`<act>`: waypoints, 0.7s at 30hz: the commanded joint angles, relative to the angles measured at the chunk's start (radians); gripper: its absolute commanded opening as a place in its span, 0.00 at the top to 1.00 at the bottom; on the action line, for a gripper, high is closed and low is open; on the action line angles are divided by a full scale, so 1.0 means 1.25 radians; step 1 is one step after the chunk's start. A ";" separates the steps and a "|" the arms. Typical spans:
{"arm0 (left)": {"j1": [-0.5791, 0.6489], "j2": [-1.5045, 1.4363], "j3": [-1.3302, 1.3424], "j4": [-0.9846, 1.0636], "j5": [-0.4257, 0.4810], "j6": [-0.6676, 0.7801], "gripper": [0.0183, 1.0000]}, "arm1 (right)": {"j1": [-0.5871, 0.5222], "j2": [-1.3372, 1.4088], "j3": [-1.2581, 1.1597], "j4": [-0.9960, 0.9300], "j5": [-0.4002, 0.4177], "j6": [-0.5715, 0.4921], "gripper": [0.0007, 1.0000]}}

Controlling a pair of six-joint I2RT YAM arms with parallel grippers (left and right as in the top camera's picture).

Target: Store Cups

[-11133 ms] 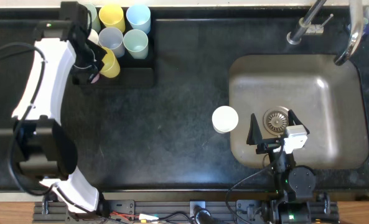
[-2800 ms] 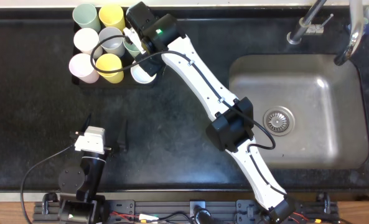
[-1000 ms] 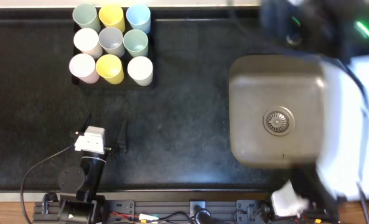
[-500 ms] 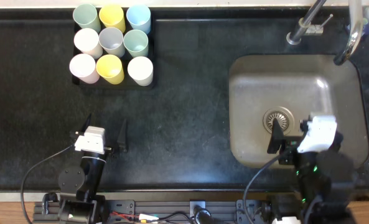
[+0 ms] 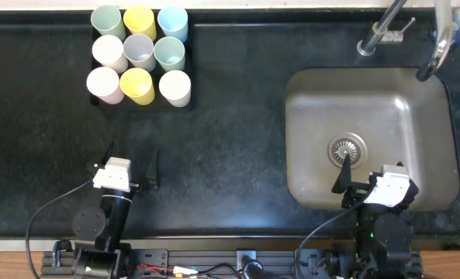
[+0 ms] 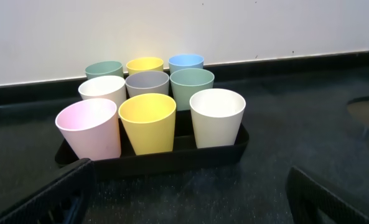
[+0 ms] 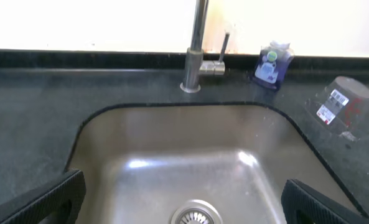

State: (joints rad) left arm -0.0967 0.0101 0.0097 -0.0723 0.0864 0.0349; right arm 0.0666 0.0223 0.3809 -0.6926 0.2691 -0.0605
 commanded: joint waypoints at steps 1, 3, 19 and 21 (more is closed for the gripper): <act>0.003 -0.006 -0.001 -0.002 0.002 0.014 0.00 | 0.010 -0.015 -0.005 0.013 0.010 0.001 0.00; 0.003 -0.006 -0.001 -0.002 0.002 0.014 0.00 | 0.010 -0.015 -0.019 0.013 0.010 0.001 0.00; 0.003 -0.006 -0.001 -0.002 0.002 0.014 0.00 | 0.010 -0.015 -0.301 0.515 0.010 0.001 0.00; 0.003 -0.006 -0.001 -0.002 0.002 0.014 0.00 | 0.010 -0.015 -0.301 0.514 0.010 0.001 0.00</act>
State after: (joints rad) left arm -0.0967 0.0101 0.0097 -0.0723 0.0864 0.0349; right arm 0.0727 0.0143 0.0177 -0.0700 0.2768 -0.0601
